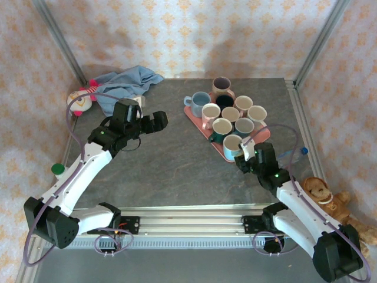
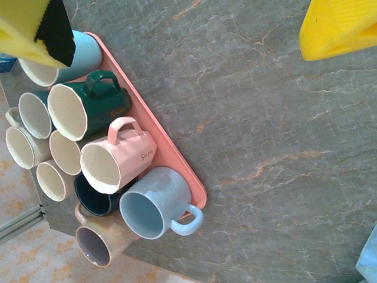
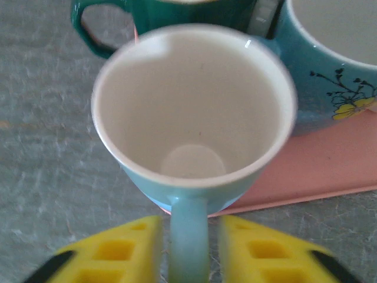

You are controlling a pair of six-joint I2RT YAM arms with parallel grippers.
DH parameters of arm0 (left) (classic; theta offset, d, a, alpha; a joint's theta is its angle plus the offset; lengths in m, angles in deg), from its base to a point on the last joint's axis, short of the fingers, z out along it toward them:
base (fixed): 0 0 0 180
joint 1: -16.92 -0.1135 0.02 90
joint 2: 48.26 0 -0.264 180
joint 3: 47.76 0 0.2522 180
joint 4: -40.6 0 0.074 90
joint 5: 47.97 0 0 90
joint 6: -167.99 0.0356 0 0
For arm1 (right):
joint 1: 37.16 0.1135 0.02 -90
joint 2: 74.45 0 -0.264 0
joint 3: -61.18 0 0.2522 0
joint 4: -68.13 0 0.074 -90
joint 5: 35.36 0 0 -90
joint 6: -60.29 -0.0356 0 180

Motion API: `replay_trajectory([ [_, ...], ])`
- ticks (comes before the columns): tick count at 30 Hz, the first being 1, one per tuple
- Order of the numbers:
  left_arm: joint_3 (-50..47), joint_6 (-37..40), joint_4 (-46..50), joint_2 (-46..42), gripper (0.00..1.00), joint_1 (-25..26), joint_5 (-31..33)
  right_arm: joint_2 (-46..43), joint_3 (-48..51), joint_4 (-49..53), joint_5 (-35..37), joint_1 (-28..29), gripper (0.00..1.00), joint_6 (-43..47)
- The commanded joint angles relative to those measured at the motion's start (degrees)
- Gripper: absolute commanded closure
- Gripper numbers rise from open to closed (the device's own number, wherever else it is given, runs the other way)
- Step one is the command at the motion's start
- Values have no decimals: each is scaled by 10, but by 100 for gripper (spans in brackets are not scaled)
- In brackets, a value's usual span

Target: Turn the mug right side up

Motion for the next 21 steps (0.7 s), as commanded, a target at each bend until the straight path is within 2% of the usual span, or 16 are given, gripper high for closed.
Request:
replay_trajectory([
  [1,-7,7,1,-10,1,-5,25,-27,-7,-28,17,-1,54,-20],
  [7,6,26,12,-10,0,-5,50,-82,-54,45,46,-1,45,-31],
  [12,23,70,22,-9,0,-5,103,-87,-138,93,121,-2,22,-85],
  [14,27,93,22,-2,0,-6,151,-62,-178,92,151,-3,16,-101],
  [16,25,121,18,5,0,-8,201,-19,-220,92,156,-16,0,-107],
  [19,-10,188,-34,10,0,-17,267,56,-278,91,128,-67,0,-144],
  [21,-35,193,-65,10,0,-36,288,97,-295,62,103,-111,0,-171],
])
